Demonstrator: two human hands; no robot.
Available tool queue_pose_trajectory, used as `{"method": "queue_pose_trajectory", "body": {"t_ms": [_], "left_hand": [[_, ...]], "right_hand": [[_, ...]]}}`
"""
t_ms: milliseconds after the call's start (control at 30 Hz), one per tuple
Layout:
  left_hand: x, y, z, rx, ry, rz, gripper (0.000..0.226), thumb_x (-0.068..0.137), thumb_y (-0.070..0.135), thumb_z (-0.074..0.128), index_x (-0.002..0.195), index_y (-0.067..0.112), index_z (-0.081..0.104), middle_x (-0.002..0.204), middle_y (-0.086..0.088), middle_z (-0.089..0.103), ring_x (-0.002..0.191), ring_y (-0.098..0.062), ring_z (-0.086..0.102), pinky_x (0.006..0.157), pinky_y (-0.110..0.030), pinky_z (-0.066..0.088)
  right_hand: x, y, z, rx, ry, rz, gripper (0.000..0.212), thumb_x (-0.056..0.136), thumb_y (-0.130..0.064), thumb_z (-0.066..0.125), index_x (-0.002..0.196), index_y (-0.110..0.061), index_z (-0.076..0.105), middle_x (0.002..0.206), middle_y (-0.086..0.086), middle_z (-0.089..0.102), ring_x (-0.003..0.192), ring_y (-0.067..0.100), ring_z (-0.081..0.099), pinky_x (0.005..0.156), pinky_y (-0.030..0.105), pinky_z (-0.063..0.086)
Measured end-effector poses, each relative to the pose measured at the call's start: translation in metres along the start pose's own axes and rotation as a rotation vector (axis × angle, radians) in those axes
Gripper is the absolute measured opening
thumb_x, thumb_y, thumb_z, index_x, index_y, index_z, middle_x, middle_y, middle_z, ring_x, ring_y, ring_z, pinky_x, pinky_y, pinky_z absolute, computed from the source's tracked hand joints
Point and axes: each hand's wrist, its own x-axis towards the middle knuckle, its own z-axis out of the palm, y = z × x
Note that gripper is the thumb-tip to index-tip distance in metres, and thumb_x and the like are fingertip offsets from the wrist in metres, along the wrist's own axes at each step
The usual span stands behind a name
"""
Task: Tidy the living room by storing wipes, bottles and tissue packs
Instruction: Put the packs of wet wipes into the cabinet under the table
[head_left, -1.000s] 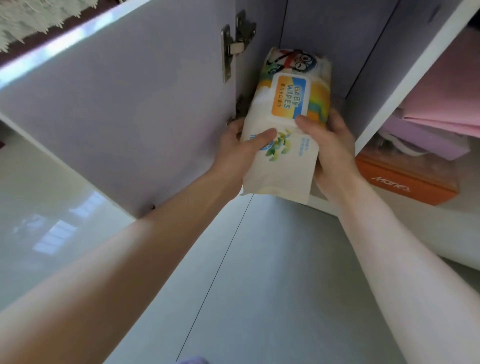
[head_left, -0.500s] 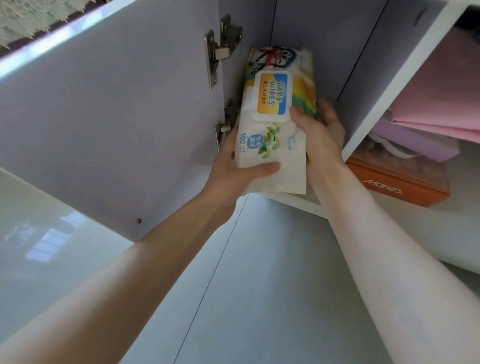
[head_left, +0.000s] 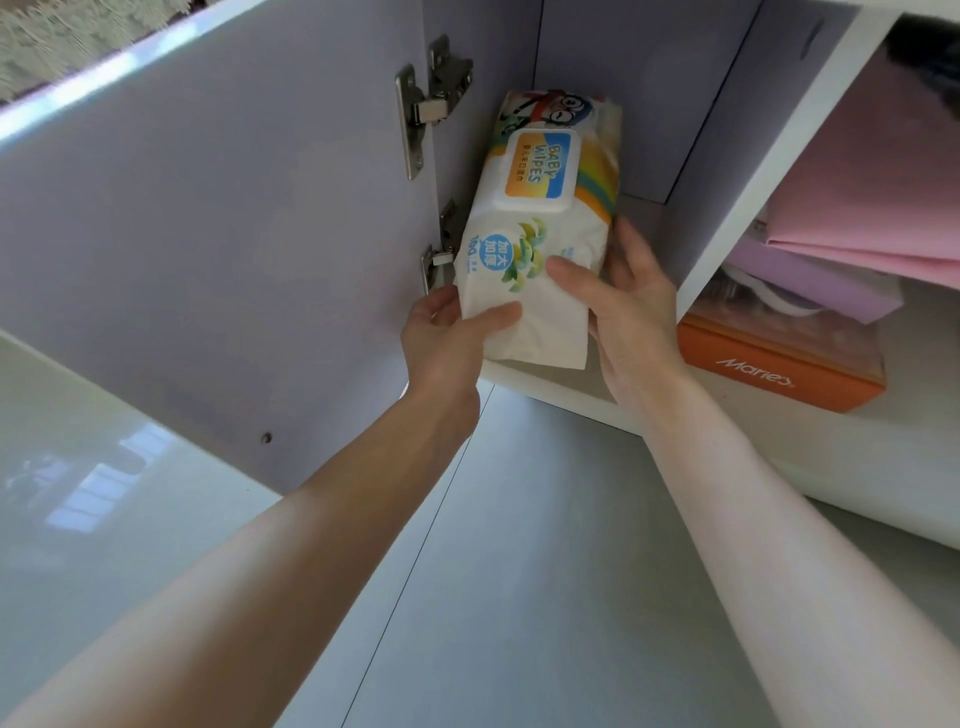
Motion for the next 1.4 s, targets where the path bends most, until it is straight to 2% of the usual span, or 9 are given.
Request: {"method": "queue_pose_trajectory", "body": {"t_ms": [167,300,367,467,633,867,1133,1267,1400], "left_hand": [[0.004,0.007,0.012,-0.204,-0.057,-0.046,0.060,0.073,-0.009,0.074,0.128,0.002,0.050,0.119,-0.014,0.067,0.079,-0.017,0.073,0.060,-0.022,0.056],[0.001,-0.001,0.008,-0.125,-0.191,-0.071,0.066,0.077,-0.001,0.073,0.135,0.020,0.050,0.125,-0.005,0.066,0.108,-0.019,0.067,0.090,-0.031,0.055],[-0.002,-0.007,0.005,-0.139,-0.247,-0.089,0.068,0.080,-0.003,0.071,0.138,0.025,0.048,0.128,-0.005,0.064,0.112,-0.023,0.066,0.096,-0.038,0.053],[0.001,-0.009,0.005,-0.242,-0.257,-0.071,0.067,0.081,-0.011,0.065,0.138,0.019,0.049,0.127,-0.009,0.064,0.112,-0.025,0.065,0.095,-0.042,0.054],[0.008,-0.007,0.009,-0.311,-0.211,-0.062,0.067,0.081,-0.015,0.063,0.140,0.012,0.045,0.130,-0.014,0.061,0.114,-0.027,0.063,0.085,-0.037,0.058],[0.022,-0.003,0.025,-0.391,-0.162,-0.107,0.057,0.085,-0.009,0.063,0.137,0.006,0.044,0.131,-0.015,0.061,0.115,-0.027,0.063,0.098,-0.039,0.052],[0.028,-0.006,0.039,-0.358,-0.215,-0.113,0.052,0.088,-0.004,0.062,0.135,0.010,0.046,0.128,-0.005,0.062,0.121,-0.020,0.059,0.097,-0.029,0.050],[0.026,-0.011,0.036,-0.322,-0.268,-0.100,0.047,0.088,-0.002,0.064,0.130,0.013,0.050,0.115,-0.001,0.066,0.120,-0.021,0.060,0.101,-0.035,0.049],[0.028,-0.012,0.034,-0.330,-0.286,-0.097,0.045,0.090,-0.003,0.061,0.130,0.012,0.051,0.115,-0.003,0.066,0.121,-0.025,0.059,0.104,-0.041,0.047]], "right_hand": [[0.019,-0.005,0.009,0.017,0.073,-0.030,0.078,0.075,0.000,0.077,0.143,-0.012,0.040,0.124,0.007,0.065,0.107,0.022,0.067,0.087,0.045,0.057],[0.024,-0.007,0.012,0.016,0.079,-0.054,0.074,0.075,-0.001,0.076,0.141,-0.013,0.044,0.120,0.007,0.067,0.104,0.020,0.069,0.082,0.039,0.059],[0.021,-0.005,0.011,0.003,0.066,-0.060,0.072,0.076,-0.001,0.076,0.140,-0.012,0.045,0.123,0.008,0.065,0.106,0.020,0.068,0.084,0.040,0.058],[0.014,-0.003,0.006,-0.030,0.025,-0.064,0.076,0.075,0.000,0.077,0.142,-0.012,0.043,0.129,0.007,0.062,0.110,0.018,0.066,0.089,0.043,0.056],[0.010,-0.002,0.003,-0.068,0.000,-0.073,0.079,0.075,0.001,0.077,0.144,-0.012,0.041,0.134,0.004,0.058,0.113,0.015,0.064,0.090,0.044,0.056],[0.031,-0.001,0.010,-0.043,0.041,-0.087,0.077,0.075,0.001,0.076,0.143,-0.009,0.041,0.132,0.008,0.060,0.115,0.019,0.062,0.091,0.042,0.055],[0.045,-0.002,0.013,-0.030,0.038,-0.080,0.074,0.076,-0.001,0.076,0.142,-0.008,0.043,0.128,0.009,0.062,0.114,0.019,0.064,0.094,0.042,0.054],[0.040,-0.001,0.008,-0.059,0.023,-0.081,0.073,0.077,-0.001,0.076,0.142,-0.009,0.043,0.135,0.009,0.058,0.121,0.021,0.059,0.098,0.043,0.051],[0.037,0.002,0.005,-0.086,0.023,-0.086,0.070,0.079,0.001,0.073,0.142,-0.008,0.043,0.137,0.011,0.056,0.124,0.021,0.056,0.100,0.041,0.050]]}}
